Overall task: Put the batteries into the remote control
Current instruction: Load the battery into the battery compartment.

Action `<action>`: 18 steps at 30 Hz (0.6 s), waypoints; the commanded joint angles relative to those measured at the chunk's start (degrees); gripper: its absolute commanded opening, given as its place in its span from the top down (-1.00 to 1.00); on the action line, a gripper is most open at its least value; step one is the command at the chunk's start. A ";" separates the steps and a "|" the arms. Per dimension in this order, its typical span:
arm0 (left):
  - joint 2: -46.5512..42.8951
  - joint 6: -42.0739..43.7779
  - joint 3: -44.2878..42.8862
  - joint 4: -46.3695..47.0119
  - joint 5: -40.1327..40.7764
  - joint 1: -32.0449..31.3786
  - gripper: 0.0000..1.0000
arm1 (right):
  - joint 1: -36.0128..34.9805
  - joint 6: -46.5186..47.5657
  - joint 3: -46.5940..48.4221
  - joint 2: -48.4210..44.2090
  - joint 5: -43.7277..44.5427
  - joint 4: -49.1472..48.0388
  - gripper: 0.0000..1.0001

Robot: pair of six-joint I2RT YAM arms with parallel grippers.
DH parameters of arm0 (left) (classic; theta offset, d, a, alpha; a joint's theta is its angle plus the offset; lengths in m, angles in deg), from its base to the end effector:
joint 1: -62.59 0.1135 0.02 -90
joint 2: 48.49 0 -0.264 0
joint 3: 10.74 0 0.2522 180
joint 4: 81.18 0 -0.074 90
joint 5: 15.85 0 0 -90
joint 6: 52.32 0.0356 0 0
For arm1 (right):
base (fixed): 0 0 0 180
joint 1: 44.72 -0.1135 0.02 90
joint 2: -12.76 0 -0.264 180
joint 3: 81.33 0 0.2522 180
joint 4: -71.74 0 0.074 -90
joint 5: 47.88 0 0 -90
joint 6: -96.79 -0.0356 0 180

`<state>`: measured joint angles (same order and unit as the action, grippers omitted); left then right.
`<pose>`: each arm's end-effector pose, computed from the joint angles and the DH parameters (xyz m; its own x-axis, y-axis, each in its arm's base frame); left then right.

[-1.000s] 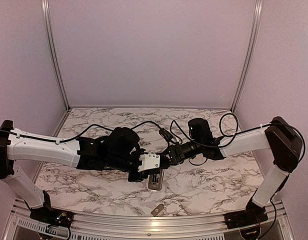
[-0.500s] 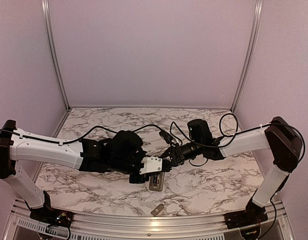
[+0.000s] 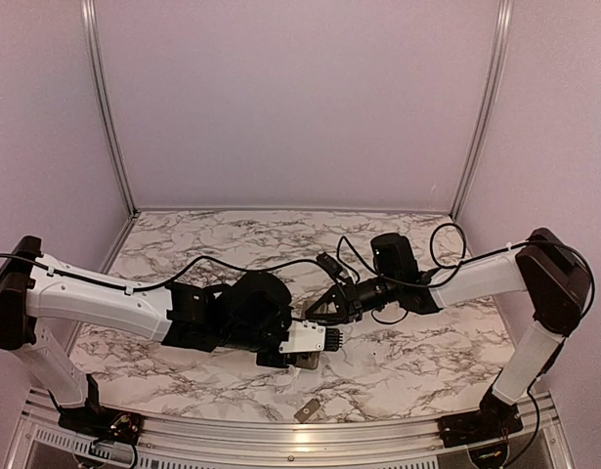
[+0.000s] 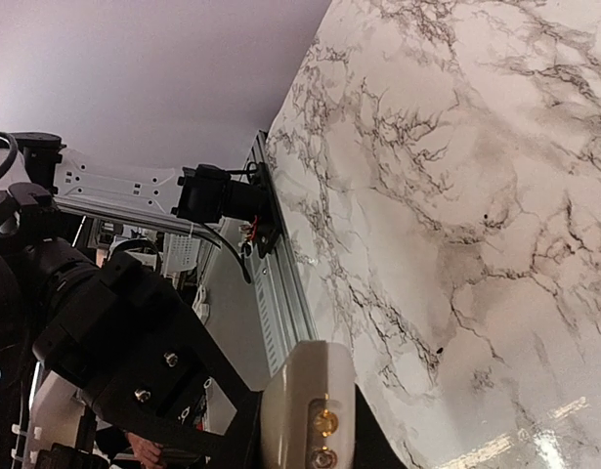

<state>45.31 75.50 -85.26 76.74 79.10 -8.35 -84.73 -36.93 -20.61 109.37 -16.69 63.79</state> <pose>0.1197 -0.3371 0.2213 0.3940 0.7304 -0.5579 0.8595 -0.0776 0.5053 0.2381 0.2396 0.1846 -0.8895 -0.2794 -0.3615 -0.4110 0.1437 0.9003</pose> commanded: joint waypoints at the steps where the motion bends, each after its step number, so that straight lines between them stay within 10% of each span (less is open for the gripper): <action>1: 4.19 1.17 2.01 -8.14 5.07 -0.51 0.87 | -0.52 -5.79 1.69 -3.97 -6.62 -11.82 1.00; 12: -3.85 -6.90 3.60 2.67 5.81 -0.52 0.68 | 2.52 0.16 -1.06 -3.26 -2.02 -5.94 1.00; 18: -10.29 -14.96 6.50 11.07 6.66 1.15 0.22 | 4.68 2.15 -2.76 -4.58 0.21 -4.84 1.00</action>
<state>39.85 67.65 -80.73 80.85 84.30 -8.70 -81.39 -36.65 -22.97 107.06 -16.51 60.05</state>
